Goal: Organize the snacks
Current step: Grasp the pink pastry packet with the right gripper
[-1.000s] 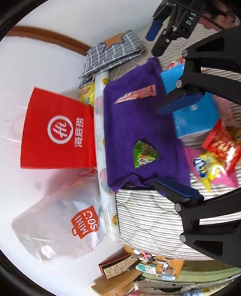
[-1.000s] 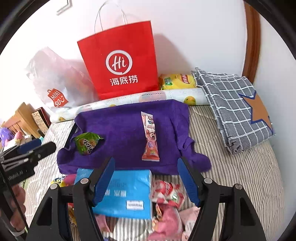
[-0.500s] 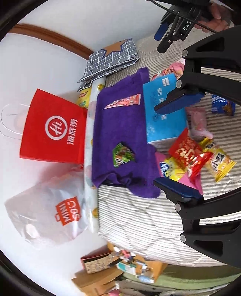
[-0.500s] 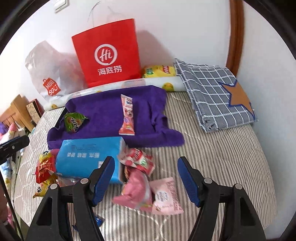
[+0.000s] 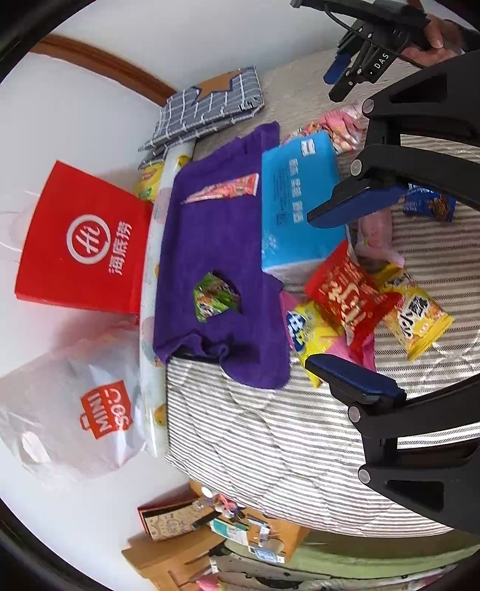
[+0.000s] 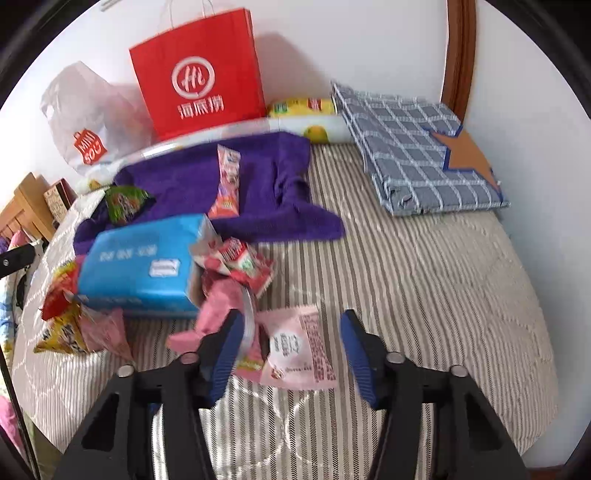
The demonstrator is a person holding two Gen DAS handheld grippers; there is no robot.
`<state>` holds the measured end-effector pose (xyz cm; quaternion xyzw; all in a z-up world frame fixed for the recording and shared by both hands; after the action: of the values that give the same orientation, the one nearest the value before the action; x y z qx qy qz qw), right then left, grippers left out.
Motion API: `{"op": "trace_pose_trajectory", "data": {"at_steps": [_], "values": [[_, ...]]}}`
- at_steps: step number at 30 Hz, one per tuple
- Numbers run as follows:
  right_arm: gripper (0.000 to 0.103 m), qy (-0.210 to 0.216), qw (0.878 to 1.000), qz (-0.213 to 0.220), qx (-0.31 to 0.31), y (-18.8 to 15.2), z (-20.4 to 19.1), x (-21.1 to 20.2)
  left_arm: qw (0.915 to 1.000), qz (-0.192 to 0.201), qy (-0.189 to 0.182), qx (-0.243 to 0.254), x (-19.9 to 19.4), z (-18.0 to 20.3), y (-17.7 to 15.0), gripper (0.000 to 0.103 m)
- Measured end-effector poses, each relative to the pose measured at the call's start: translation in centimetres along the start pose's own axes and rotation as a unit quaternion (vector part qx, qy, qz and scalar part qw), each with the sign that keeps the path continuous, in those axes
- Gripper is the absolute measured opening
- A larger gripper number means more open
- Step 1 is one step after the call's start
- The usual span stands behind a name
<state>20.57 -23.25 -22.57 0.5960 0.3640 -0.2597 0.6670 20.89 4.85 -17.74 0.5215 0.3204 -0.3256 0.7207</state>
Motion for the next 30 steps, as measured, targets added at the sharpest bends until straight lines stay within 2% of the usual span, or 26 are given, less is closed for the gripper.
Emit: {"op": "trace_pose_trajectory", "data": {"at_steps": [3, 16, 24, 25, 28, 30], "values": [[0.043, 0.012, 1.000, -0.010, 0.002, -0.5, 0.0, 1.1, 1.0000, -0.005, 0.005, -0.006, 0.4, -0.6, -0.3, 0.070], [0.043, 0.013, 0.999, -0.026, -0.020, -1.4, 0.6, 2.5, 0.9995, -0.012, 0.028, -0.006, 0.6, -2.1, -1.1, 0.070], [0.043, 0.060, 0.998, -0.033, -0.017, -2.1, -0.5, 3.9, 0.9992, -0.020, 0.035, -0.008, 0.9, -2.2, -1.6, 0.070], [0.041, 0.058, 0.998, -0.028, -0.018, -2.1, -0.7, 3.9, 0.9991, -0.021, 0.036, -0.008, 1.0, -2.2, -1.7, 0.070], [0.019, 0.060, 0.998, -0.014, -0.023, -2.1, -0.8, 3.4, 0.9990, -0.022, 0.037, -0.009, 0.9, -2.3, -1.9, 0.070], [0.019, 0.048, 0.999, -0.012, -0.022, -2.3, -0.4, 2.8, 0.9990, -0.022, 0.038, -0.011, 0.8, -2.4, -2.0, 0.070]]}}
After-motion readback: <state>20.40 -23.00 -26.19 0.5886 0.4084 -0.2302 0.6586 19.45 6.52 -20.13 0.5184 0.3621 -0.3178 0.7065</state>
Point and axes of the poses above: each gripper's, at about its wrist camera, not at the fingertips, and x roughly the way its jaws point, z to its right, y to its top, the point moved 8 cm from there along x, roughly the way its jaws point, and after that the axes turned 11 degrees about -x, right-handed, at the moved point
